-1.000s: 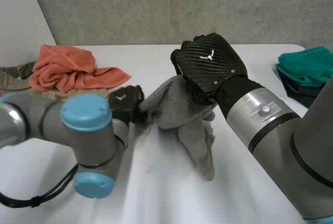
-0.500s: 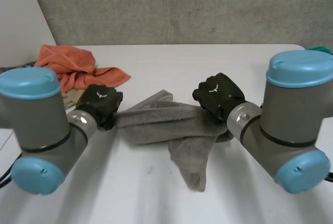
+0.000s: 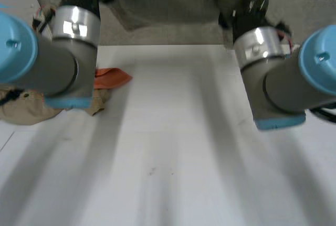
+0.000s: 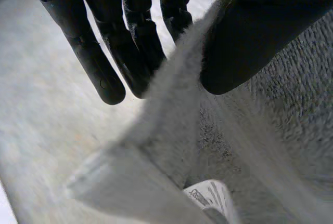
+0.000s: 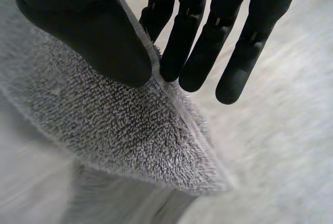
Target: Fold the laundry.
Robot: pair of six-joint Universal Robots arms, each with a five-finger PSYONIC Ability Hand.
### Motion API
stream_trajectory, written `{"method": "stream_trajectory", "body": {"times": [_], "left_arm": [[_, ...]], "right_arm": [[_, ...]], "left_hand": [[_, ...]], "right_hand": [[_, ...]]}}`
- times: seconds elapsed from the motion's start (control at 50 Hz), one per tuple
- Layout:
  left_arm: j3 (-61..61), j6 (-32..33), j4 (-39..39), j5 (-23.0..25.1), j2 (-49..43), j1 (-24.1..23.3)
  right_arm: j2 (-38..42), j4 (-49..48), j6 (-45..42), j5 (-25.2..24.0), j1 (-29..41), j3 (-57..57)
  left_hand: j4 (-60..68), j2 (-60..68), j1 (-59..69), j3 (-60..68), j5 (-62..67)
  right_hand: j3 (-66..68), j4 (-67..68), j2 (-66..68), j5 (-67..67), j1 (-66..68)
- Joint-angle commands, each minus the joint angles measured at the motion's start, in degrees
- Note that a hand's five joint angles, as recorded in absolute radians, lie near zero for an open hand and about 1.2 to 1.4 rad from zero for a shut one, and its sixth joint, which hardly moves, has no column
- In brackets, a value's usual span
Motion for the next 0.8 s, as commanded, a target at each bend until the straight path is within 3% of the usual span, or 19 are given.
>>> {"method": "stream_trajectory", "body": {"times": [0.02,0.1,0.28,0.34,0.36,0.38,0.52,0.62,0.7,0.8], "left_arm": [[-17.20,-0.10,-4.56,0.50,4.37,0.13],[-25.81,0.08,-4.56,0.50,4.64,-0.13],[-35.84,0.25,-5.87,0.06,4.72,-0.92],[-36.81,0.25,-7.71,0.06,7.26,-0.83],[-36.98,0.17,-8.16,0.06,8.23,-0.75],[-37.07,-0.01,-8.69,0.06,9.11,-0.74],[-37.34,-0.45,-13.43,0.24,14.74,-0.57],[-36.29,-0.89,-15.63,0.42,17.03,-0.92],[-33.65,-2.99,-17.74,0.42,18.61,-1.27],[-29.08,-5.37,-22.40,0.42,19.58,-2.15]], "right_arm": [[-0.04,17.28,0.23,-0.30,0.14,8.47],[1.27,24.40,1.20,-0.74,0.58,14.26],[7.16,24.41,1.46,-0.48,0.32,16.30],[6.73,24.76,1.82,-0.57,0.14,16.39],[6.29,24.94,1.99,-0.48,-0.03,16.39],[4.02,25.12,2.78,-0.31,-0.55,16.30],[-3.03,26.96,8.31,-1.27,-5.74,15.95],[-3.56,33.45,10.17,-6.97,-11.97,13.94],[-3.38,44.78,9.20,-14.17,-18.47,10.60],[-2.68,46.83,9.20,-17.70,-22.09,11.20]], "left_hand": [[11.20,11.30,13.43,11.58,13.85],[11.20,11.30,13.43,11.58,13.85],[11.20,11.30,13.43,11.58,13.85],[11.20,11.30,13.43,11.58,13.85],[11.20,11.30,13.43,11.58,13.85],[11.20,11.30,13.43,11.58,13.85],[11.20,11.30,13.43,11.58,13.85],[11.20,11.30,13.43,11.58,13.85],[11.20,11.30,13.43,11.58,13.85],[11.20,11.30,13.43,11.58,13.85]], "right_hand": [[11.48,11.10,12.10,10.93,15.84],[11.48,11.10,12.10,10.93,15.84],[11.48,11.10,12.10,10.93,15.84],[-10.06,-10.45,-9.44,-10.61,-5.71],[-20.98,-21.37,-20.36,-21.53,-16.63],[-40.91,-41.29,-40.29,-41.46,-36.55],[-53.38,-53.76,-52.76,-53.93,-49.02],[-55.40,-55.79,-54.78,-55.95,-51.05],[-55.58,-55.96,-54.96,-56.13,-51.22],[-55.24,-55.62,-54.62,-55.79,-50.88]]}}
